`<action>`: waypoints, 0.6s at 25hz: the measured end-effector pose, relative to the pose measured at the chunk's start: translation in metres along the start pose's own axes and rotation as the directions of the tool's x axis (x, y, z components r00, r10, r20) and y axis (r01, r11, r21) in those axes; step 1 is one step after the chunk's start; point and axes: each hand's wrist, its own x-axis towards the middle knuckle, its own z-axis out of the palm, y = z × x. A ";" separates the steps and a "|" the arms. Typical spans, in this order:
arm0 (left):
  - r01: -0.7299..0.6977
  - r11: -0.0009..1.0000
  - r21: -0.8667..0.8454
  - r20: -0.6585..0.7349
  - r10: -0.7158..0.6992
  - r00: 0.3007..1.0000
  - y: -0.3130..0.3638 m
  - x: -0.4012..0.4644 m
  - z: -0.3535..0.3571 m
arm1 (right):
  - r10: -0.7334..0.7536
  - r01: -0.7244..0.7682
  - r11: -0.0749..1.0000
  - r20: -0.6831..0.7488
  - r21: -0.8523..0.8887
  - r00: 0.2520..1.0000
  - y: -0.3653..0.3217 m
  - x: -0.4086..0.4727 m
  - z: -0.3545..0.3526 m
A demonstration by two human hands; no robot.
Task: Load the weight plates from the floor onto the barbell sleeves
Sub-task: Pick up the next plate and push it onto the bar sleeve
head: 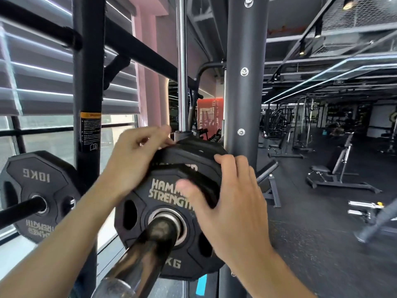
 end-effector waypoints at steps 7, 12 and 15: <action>0.124 0.983 0.135 0.421 -0.170 0.891 -0.033 0.055 -0.026 | -0.152 0.114 0.969 0.165 0.220 0.974 0.056 0.077 -0.002; 0.020 0.971 0.237 0.632 -0.170 0.756 -0.068 0.083 -0.004 | -0.186 0.066 0.959 0.441 0.274 0.878 0.068 0.090 0.019; -0.083 0.961 0.264 0.632 -0.108 0.768 -0.081 0.086 0.005 | -0.253 0.251 0.966 0.423 0.062 0.870 0.074 0.085 0.030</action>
